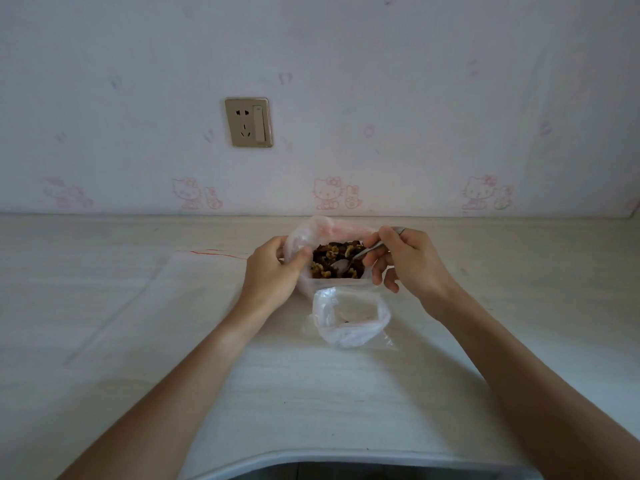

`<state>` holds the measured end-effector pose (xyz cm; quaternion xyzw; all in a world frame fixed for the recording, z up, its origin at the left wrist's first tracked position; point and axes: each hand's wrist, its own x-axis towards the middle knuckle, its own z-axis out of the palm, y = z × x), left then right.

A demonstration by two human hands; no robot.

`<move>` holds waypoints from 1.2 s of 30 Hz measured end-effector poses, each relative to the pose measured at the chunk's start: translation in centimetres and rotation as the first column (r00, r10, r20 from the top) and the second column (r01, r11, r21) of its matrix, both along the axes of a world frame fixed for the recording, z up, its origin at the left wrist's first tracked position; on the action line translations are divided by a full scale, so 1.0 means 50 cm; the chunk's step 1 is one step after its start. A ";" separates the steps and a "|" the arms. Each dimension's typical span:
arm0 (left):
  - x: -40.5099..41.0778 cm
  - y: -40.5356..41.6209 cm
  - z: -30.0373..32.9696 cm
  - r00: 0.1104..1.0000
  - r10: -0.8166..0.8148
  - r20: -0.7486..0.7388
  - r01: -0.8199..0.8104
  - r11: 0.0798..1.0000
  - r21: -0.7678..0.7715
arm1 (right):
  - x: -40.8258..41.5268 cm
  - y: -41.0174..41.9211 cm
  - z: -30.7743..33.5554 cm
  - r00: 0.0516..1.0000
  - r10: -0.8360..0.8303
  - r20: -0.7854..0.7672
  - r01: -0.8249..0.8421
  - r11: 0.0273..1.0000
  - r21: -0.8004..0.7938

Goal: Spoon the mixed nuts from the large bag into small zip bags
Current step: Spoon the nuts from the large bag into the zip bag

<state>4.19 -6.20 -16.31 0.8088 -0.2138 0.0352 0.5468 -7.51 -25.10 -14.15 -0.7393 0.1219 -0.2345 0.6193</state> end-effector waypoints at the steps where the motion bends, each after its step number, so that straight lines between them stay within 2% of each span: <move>1: -0.004 -0.002 0.000 1.000 -0.015 -0.015 0.014 0.999 -0.032 | 0.000 0.001 -0.001 1.000 0.009 -0.011 -0.009 1.000 0.027; 12: -0.017 -0.007 -0.001 0.996 -0.056 -0.062 0.048 0.991 -0.129 | 0.002 -0.014 -0.007 0.991 0.090 -0.099 -0.052 0.940 0.338; 17: -0.018 -0.004 0.006 0.993 -0.073 -0.094 0.059 0.988 -0.143 | 0.002 -0.011 -0.005 0.980 0.174 -0.097 -0.109 0.875 0.471; 24: -0.022 0.006 0.014 0.989 -0.091 -0.113 0.072 0.984 -0.160 | 0.003 -0.013 -0.003 0.981 0.184 -0.069 -0.114 0.820 0.561; 28: -0.015 0.014 0.021 0.995 -0.067 -0.070 0.060 0.994 -0.096 | 0.002 -0.020 0.000 0.986 0.158 -0.056 -0.098 0.816 0.569; 32: -0.001 0.033 0.027 0.999 -0.033 -0.002 0.033 0.998 0.050 | -0.004 -0.033 0.014 0.992 0.118 -0.035 -0.082 0.844 0.529; 36: -0.002 0.057 0.024 0.991 0.070 0.114 -0.090 0.978 0.186 | -0.012 -0.036 0.033 0.994 0.104 -0.022 -0.081 0.873 0.481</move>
